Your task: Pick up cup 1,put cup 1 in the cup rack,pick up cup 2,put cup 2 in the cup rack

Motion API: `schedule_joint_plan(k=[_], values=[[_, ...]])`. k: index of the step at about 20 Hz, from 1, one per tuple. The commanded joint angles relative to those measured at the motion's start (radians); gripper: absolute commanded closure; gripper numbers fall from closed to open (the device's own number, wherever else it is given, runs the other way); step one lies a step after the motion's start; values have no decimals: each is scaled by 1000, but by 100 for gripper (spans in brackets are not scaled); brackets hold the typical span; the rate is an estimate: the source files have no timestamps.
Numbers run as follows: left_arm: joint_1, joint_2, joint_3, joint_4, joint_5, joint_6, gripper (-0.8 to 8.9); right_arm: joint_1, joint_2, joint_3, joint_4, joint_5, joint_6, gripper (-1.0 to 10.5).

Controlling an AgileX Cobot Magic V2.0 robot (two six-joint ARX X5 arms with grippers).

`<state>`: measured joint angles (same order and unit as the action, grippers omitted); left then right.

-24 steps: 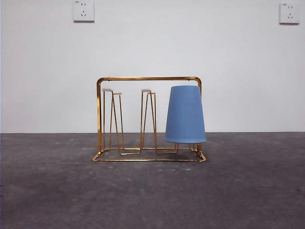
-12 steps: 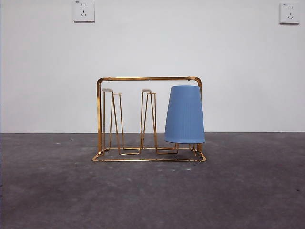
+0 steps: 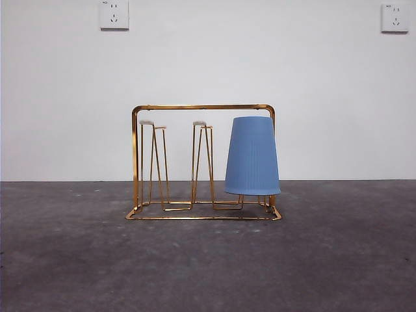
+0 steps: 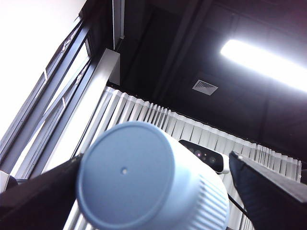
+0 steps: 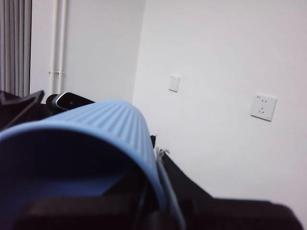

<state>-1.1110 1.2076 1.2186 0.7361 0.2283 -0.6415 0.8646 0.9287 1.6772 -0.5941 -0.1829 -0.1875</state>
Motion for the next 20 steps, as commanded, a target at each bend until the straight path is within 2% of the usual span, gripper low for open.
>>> schedule_joint_plan(k=[1, 10, 12, 17, 20], values=[[1, 3, -5, 17, 16, -14, 378, 0, 18, -5, 11, -1, 8, 962], [1, 3, -5, 18, 16, -21, 767, 0, 31, -5, -12, -1, 9, 959], [1, 3, -5, 19, 16, -21, 825, 0, 31, -5, -12, 0, 9, 959], [1, 3, -5, 17, 14, -20, 821, 0, 31, -5, -35, 0, 11, 958], [2, 3, -5, 17, 14, -9, 821, 0, 31, -5, -79, 1, 11, 897]])
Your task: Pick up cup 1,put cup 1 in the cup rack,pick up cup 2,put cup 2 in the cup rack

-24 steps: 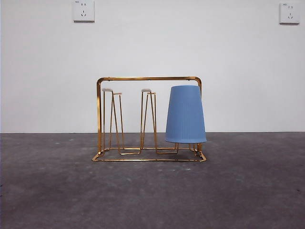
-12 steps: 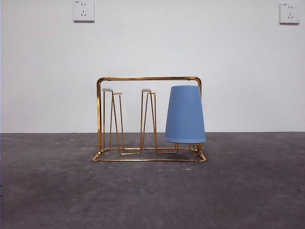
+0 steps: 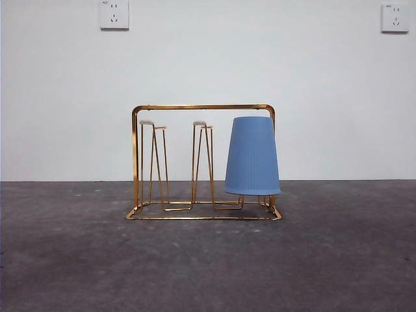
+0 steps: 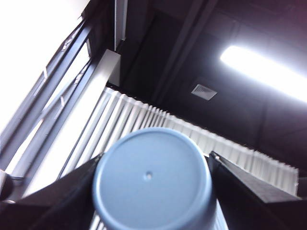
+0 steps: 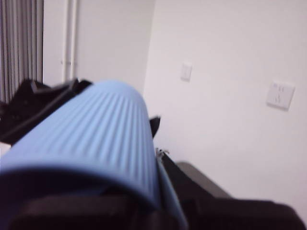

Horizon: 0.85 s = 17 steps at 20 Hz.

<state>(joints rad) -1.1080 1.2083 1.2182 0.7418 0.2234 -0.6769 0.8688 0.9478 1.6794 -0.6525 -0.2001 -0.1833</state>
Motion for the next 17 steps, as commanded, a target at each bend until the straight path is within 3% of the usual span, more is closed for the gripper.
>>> schedule_joint_plan(k=[1, 3, 8, 11, 13, 17], values=[[3, 2, -5, 11, 19, 27, 821, -4, 12, -7, -28, 23, 7, 808], [15, 0, -5, 7, 19, 27, 821, -4, 9, -7, -39, 36, 8, 699], [91, -46, -5, -97, 20, 43, 820, -4, -34, -6, -182, 118, 23, 693], [145, -107, -5, -229, 18, 108, 820, -4, -67, -6, -291, 195, 23, 694], [170, -161, -5, -360, -12, 191, 820, -4, -89, -6, -371, 232, 23, 694], [180, -262, -5, -705, -289, 435, 820, -4, -127, -6, -489, 307, 26, 694]])
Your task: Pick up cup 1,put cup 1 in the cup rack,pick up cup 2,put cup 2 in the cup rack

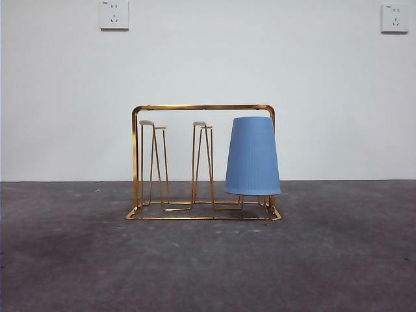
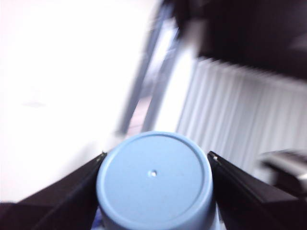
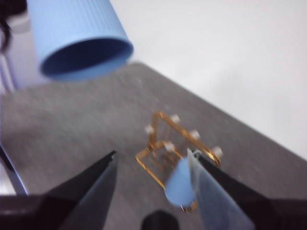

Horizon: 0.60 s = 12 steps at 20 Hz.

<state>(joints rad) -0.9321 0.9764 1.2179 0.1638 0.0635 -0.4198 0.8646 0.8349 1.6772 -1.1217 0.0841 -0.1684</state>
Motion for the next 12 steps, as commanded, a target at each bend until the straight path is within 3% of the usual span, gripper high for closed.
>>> schedule_joint_plan(k=[1, 6, 12], values=[[4, -42, -5, -183, -188, 212, 819, 0, -21, -4, -34, 31, 12, 694], [4, -61, -5, -407, -455, 349, 820, 0, -46, -4, -75, 52, 40, 695], [22, 10, -5, -480, -584, 432, 820, 0, -54, -4, -102, 55, 70, 695]])
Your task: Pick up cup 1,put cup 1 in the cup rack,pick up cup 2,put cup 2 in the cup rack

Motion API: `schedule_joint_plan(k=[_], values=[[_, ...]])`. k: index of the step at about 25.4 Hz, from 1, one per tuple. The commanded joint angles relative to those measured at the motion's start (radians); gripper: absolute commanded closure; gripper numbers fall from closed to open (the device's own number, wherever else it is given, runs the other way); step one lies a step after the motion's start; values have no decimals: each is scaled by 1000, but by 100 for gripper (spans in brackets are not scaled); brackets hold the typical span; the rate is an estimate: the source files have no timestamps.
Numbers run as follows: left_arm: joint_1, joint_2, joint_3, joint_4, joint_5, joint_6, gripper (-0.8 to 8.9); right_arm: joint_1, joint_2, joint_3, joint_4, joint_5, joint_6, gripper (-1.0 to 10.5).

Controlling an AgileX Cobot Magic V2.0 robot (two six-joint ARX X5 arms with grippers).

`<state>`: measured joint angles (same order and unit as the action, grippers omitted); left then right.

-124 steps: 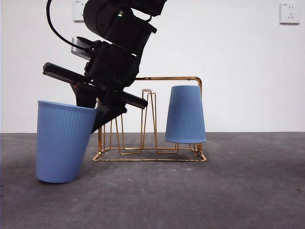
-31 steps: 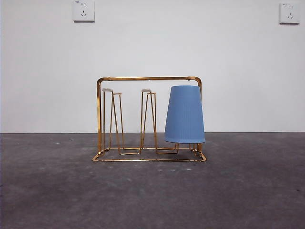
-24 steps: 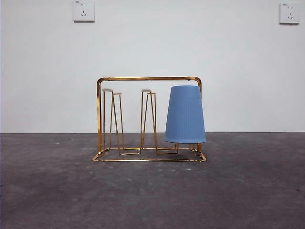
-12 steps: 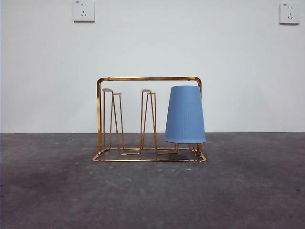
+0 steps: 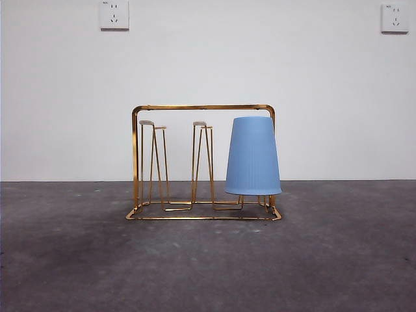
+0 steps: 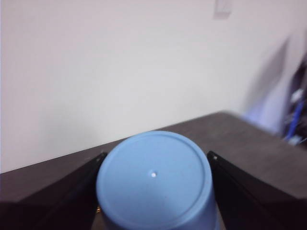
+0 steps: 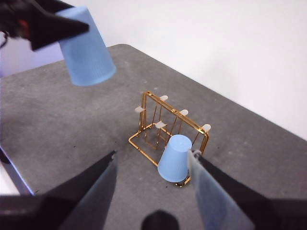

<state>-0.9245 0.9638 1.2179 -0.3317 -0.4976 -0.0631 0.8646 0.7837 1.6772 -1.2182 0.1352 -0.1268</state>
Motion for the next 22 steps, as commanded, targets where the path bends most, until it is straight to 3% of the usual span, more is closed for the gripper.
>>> schedule_joint_plan(k=[1, 5, 11, 22], values=[[27, 39, -5, 21, -27, 87, 820, 0, -3, -4, -14, 4, 35, 695], [109, 122, -5, 32, -14, 92, 820, 0, -3, -4, -54, 5, 56, 696], [232, 217, -5, 82, 118, 66, 820, 0, -3, -4, -124, 7, 79, 698], [348, 351, -5, 146, 240, 40, 820, 0, -3, -5, -158, 8, 98, 698]])
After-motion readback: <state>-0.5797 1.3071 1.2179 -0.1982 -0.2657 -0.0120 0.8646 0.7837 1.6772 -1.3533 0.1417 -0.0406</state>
